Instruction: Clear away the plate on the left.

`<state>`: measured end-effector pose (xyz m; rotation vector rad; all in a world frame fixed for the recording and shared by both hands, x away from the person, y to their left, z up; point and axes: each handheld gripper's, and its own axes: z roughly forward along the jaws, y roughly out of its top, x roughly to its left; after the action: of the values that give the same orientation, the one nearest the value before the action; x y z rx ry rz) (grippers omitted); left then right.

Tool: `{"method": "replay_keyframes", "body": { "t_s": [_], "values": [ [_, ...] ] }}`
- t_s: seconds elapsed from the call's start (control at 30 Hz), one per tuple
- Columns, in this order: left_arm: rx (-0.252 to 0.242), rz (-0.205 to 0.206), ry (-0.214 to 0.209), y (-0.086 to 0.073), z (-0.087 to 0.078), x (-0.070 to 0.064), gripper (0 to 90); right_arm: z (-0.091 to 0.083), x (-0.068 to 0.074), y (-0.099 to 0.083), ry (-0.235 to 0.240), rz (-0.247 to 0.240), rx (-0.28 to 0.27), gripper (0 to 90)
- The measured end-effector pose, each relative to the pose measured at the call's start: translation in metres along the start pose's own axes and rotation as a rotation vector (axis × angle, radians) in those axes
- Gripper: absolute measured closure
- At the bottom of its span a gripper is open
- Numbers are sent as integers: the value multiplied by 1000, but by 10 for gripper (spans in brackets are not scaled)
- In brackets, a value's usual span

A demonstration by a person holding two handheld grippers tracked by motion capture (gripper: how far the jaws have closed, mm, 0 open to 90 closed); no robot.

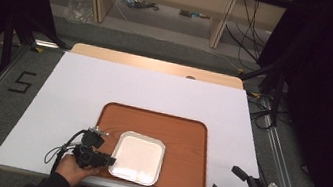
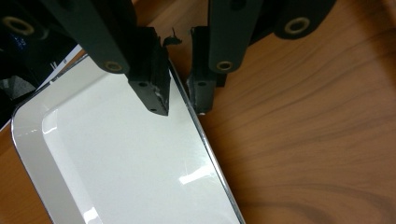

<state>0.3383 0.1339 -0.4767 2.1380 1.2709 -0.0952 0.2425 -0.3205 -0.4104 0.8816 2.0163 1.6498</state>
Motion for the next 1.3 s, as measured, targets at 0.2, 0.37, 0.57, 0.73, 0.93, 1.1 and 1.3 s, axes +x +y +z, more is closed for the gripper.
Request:
{"method": "replay_keyframes", "body": {
  "t_s": [0.2,0.37,0.57,0.73,0.93,1.1,1.3],
  "values": [
    [-3,0,-18,1,4,-6,752,0,0,0,0,-1,1,150],
    [3,14,-24,1,5,-9,745,-1,0,0,3,-2,5,150],
    [4,17,-36,2,7,-12,739,0,0,0,2,-1,0,150],
    [9,33,-45,2,8,-15,731,0,0,0,1,-3,1,150],
    [-23,16,-41,4,4,-14,680,0,0,0,6,-2,-2,150],
    [-50,29,-16,7,-2,-14,584,0,-2,-1,-4,-2,10,150],
    [-96,35,24,7,-8,-16,427,2,-3,-1,4,2,1,150]
  ]
}}
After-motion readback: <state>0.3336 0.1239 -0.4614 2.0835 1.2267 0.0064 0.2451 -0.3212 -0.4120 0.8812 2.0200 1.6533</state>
